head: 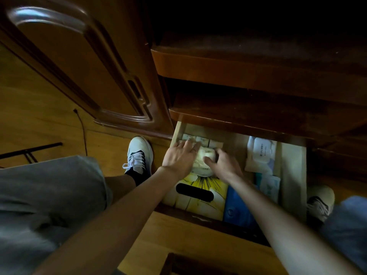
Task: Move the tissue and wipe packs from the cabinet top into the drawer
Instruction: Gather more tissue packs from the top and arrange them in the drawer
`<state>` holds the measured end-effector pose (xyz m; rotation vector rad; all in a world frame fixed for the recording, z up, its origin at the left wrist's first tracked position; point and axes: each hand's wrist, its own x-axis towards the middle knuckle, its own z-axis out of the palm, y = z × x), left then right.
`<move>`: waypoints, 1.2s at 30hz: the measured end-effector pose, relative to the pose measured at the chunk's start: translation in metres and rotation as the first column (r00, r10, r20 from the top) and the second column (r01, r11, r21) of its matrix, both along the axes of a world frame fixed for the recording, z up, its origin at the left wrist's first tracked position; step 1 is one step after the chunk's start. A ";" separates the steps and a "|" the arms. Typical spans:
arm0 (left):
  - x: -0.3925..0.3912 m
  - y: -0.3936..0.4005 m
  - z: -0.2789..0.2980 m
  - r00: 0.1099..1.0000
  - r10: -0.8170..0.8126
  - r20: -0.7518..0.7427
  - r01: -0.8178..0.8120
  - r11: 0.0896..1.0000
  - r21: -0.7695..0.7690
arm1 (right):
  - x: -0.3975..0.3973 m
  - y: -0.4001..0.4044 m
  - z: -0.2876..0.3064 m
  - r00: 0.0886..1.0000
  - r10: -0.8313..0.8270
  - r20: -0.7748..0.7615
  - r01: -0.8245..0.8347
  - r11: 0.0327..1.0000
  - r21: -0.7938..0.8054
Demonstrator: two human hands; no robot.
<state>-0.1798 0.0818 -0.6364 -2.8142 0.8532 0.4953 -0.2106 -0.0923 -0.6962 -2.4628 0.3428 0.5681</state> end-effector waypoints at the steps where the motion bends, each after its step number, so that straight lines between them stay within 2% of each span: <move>1: 0.000 -0.001 0.001 1.000 0.004 -0.011 -0.004 1.000 -0.006 | 0.000 -0.004 0.000 1.000 -0.010 0.003 0.009 0.999 0.049; 3: 0.003 -0.001 0.003 0.999 -0.002 -0.042 0.001 1.000 -0.020 | 0.003 -0.013 0.000 0.999 -0.029 -0.020 0.032 0.989 0.144; 6: 0.009 -0.001 0.004 0.992 0.007 -0.129 -0.011 1.000 -0.029 | 0.005 -0.023 -0.001 0.998 0.014 -0.067 -0.001 0.983 0.181; 10: 0.018 -0.003 0.002 0.988 -0.011 -0.151 0.009 1.000 -0.016 | 0.015 -0.020 -0.007 0.996 0.088 0.022 -0.088 0.996 -0.023; 14: 0.018 -0.002 -0.003 0.991 -0.027 -0.129 0.027 1.000 -0.002 | 0.041 -0.013 -0.006 0.976 0.076 -0.204 -0.050 0.990 0.133; 18: 0.019 0.004 -0.002 0.984 -0.049 -0.173 0.044 0.998 -0.035 | 0.045 -0.007 -0.008 0.968 0.127 -0.216 -0.101 0.987 0.127; 23: 0.021 0.000 -0.003 0.975 -0.054 -0.216 0.065 0.997 0.047 | 0.056 -0.007 -0.004 0.937 0.133 -0.324 -0.072 0.978 0.194; 26: 0.027 -0.006 -0.005 0.966 -0.061 -0.251 0.082 0.994 0.072 | 0.065 -0.008 -0.003 0.910 0.216 -0.355 -0.179 0.975 0.133; 29: 0.032 -0.011 -0.010 0.968 -0.046 -0.246 0.080 0.989 0.126 | 0.067 -0.015 -0.004 0.900 0.262 -0.350 -0.234 0.965 0.120; 31: 0.030 -0.014 -0.014 0.974 -0.050 -0.221 0.083 0.986 0.144 | 0.057 -0.015 -0.005 0.892 0.325 -0.315 -0.339 0.941 0.012; 33: 0.026 -0.014 -0.015 0.979 -0.034 -0.199 0.060 0.990 0.124 | 0.040 -0.009 -0.009 0.893 0.379 -0.244 -0.410 0.908 -0.092; 36: 0.019 -0.013 -0.017 0.975 0.040 -0.217 -0.019 0.995 0.095 | 0.021 -0.006 -0.016 0.913 0.398 -0.087 -0.408 0.894 -0.186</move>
